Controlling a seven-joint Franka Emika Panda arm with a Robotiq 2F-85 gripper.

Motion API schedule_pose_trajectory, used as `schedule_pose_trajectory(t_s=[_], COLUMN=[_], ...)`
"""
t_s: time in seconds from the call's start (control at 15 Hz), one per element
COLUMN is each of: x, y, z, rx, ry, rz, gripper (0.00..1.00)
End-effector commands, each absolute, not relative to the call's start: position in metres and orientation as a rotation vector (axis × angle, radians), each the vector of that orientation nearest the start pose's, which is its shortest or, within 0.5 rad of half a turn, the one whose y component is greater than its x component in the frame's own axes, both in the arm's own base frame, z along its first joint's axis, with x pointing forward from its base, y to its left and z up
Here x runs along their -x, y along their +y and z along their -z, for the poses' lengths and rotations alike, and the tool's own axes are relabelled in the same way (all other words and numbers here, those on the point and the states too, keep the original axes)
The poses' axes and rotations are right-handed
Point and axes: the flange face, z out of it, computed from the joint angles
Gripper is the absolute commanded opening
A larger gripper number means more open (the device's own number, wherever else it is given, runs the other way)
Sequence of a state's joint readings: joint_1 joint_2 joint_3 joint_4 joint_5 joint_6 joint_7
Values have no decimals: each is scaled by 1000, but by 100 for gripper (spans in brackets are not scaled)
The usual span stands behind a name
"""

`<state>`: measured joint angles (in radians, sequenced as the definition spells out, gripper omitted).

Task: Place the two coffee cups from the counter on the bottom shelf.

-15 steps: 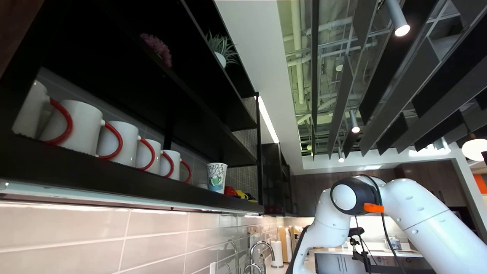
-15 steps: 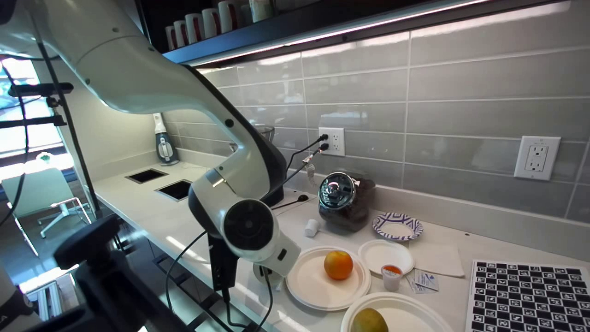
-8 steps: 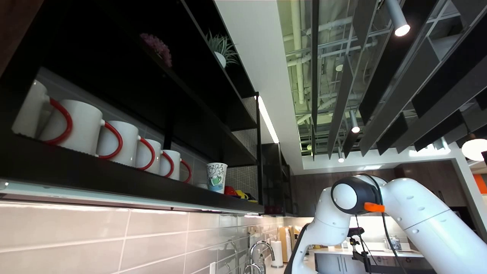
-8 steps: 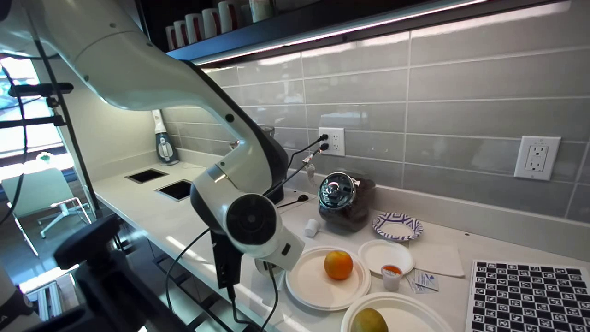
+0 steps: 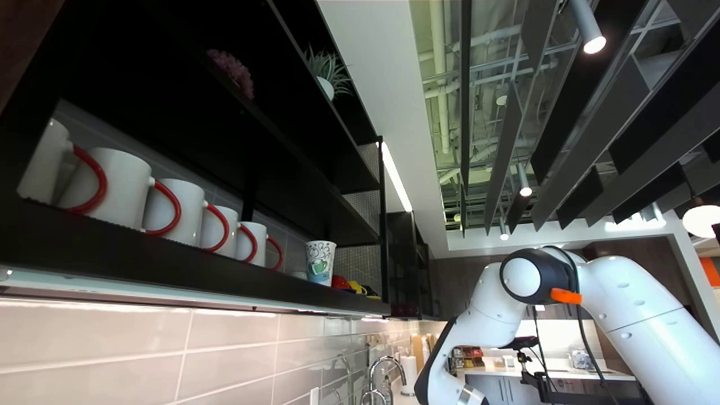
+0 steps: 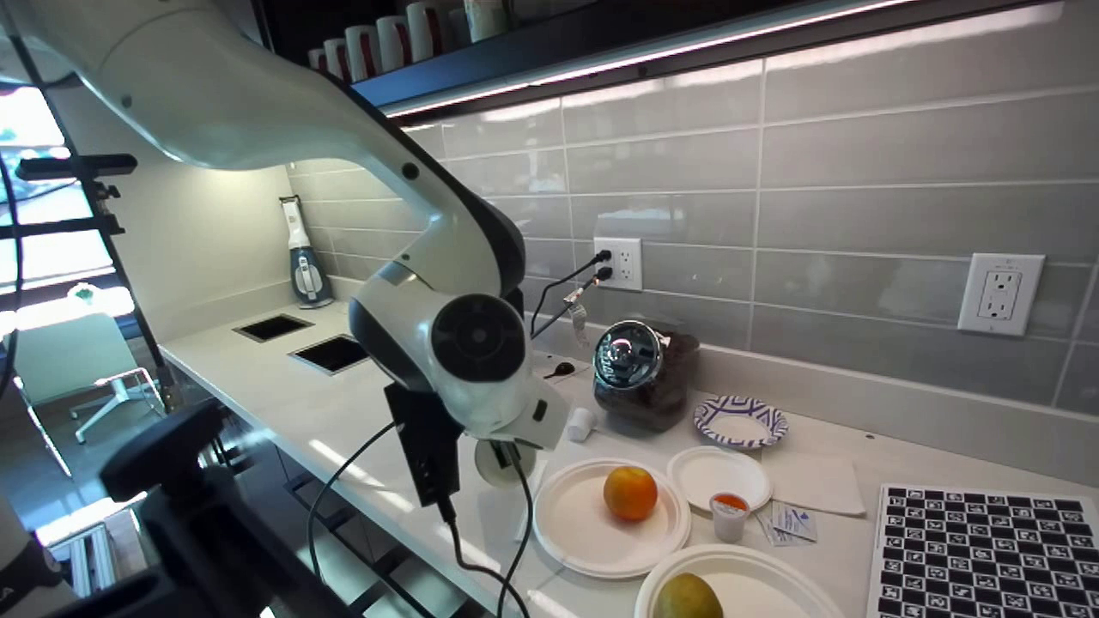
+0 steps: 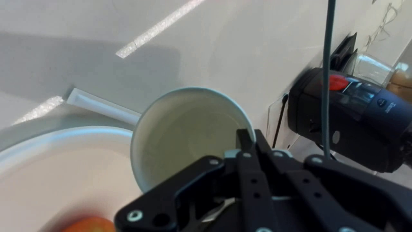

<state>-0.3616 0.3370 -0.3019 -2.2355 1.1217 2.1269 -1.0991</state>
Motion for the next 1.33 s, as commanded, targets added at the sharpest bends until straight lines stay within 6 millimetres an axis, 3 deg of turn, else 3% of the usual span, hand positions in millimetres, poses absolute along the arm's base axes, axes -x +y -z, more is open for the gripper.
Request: schedule_pose_trajectory(t_s=[0.0,0.33,0.6,0.87,1.27], x=[-418,-417,-437,-422,-391], y=[-264,-238,-215,-189,-166], z=[-266,-340,-393,-479,-631], rx=[2476,2746,2959,3174,3284], ry=[375,396,361,263,126], rz=[338,263,152,25,85], gripper=[1,1,1,1,1])
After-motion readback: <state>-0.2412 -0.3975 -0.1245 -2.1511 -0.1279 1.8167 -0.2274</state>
